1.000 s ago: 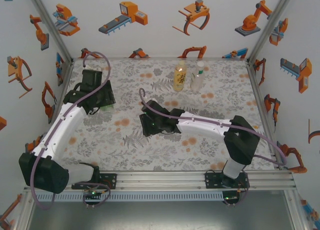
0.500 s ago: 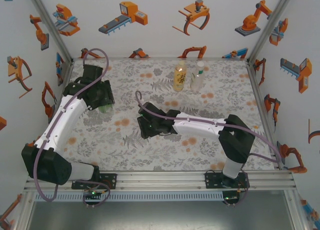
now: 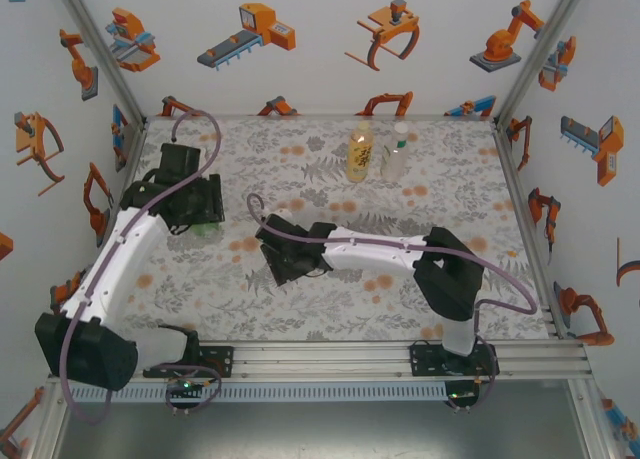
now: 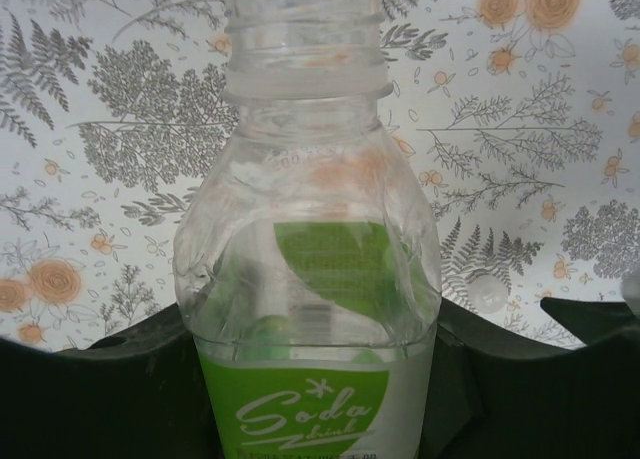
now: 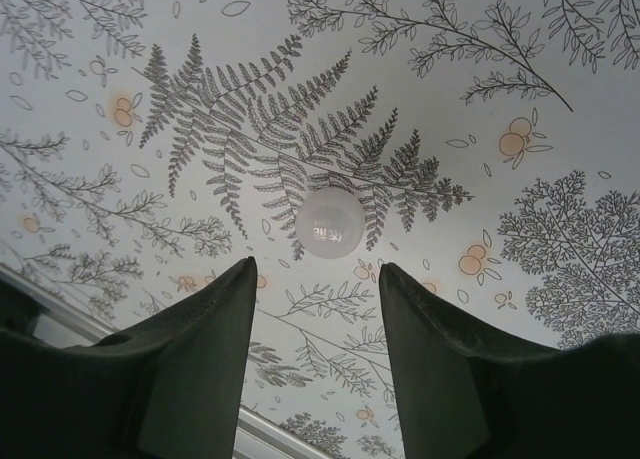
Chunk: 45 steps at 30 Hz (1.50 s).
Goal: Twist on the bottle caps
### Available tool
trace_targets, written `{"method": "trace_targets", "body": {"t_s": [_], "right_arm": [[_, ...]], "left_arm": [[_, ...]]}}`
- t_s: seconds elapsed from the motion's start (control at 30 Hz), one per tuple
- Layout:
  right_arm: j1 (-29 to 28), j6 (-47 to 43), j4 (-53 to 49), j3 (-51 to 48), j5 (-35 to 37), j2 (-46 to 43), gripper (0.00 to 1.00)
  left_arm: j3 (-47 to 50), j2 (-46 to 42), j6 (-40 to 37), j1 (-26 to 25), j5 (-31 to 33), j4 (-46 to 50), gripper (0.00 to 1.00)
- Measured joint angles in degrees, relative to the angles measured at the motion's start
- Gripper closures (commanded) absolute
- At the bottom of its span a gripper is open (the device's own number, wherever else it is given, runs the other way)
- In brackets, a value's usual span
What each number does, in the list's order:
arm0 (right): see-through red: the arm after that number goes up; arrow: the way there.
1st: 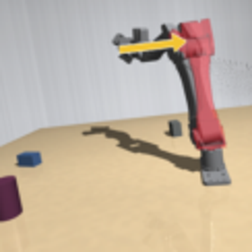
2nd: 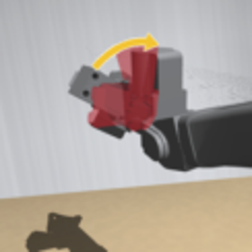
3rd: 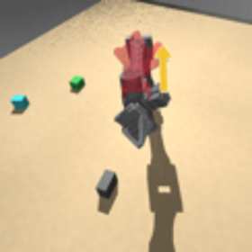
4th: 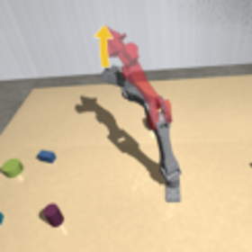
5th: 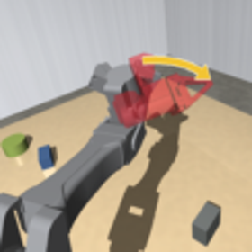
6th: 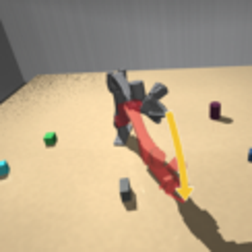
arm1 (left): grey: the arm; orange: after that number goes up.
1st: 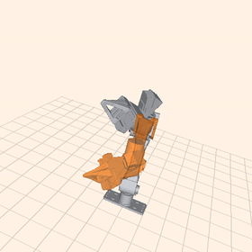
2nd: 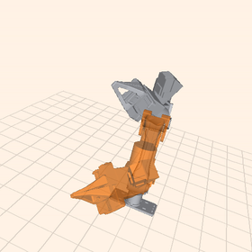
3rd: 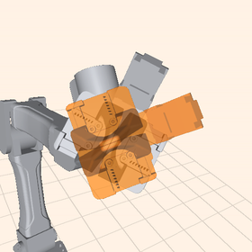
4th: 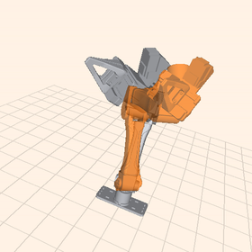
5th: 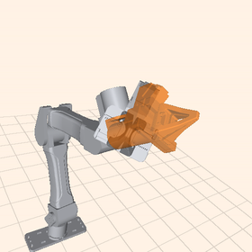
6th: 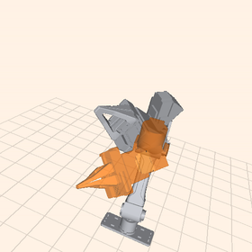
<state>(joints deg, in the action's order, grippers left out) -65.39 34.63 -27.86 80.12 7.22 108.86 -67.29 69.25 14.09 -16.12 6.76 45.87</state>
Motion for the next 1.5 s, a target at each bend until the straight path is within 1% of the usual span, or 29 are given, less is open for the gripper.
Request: {"method": "trace_targets", "body": {"t_s": [0.2, 0.37, 0.43, 0.6, 1.13, 1.5], "right_arm": [[-0.72, -0.37, -3.1, 3.76, 1.64, 4.79, 0.46], [-0.76, -0.61, -4.26, 4.5, 1.62, 6.47, 0.46], [-0.76, -0.61, -4.57, 4.5, 1.64, 6.54, 0.46], [-0.76, -0.59, -4.74, 5.14, 1.62, 6.99, 0.46], [-0.76, -0.59, -4.9, 6.56, 1.44, 8.94, 0.46], [-0.76, -0.66, -4.96, 6.97, 1.22, 10.16, 0.46]], "left_arm": [[1.33, -5.11, -1.09, 0.0, 0.09, -2.75, 1.0], [2.75, -8.2, -2.27, 0.0, -0.09, -4.46, 1.0], [3.78, -9.84, -2.97, 0.0, -0.94, -5.09, 0.93], [5.64, -13.29, -4.39, 0.04, -2.82, -6.51, 0.92], [6.03, -14.67, -4.61, 0.04, -3.32, -7.93, 0.92], [6.03, -14.97, -5.22, 0.04, -3.02, -7.93, 0.94]]}}
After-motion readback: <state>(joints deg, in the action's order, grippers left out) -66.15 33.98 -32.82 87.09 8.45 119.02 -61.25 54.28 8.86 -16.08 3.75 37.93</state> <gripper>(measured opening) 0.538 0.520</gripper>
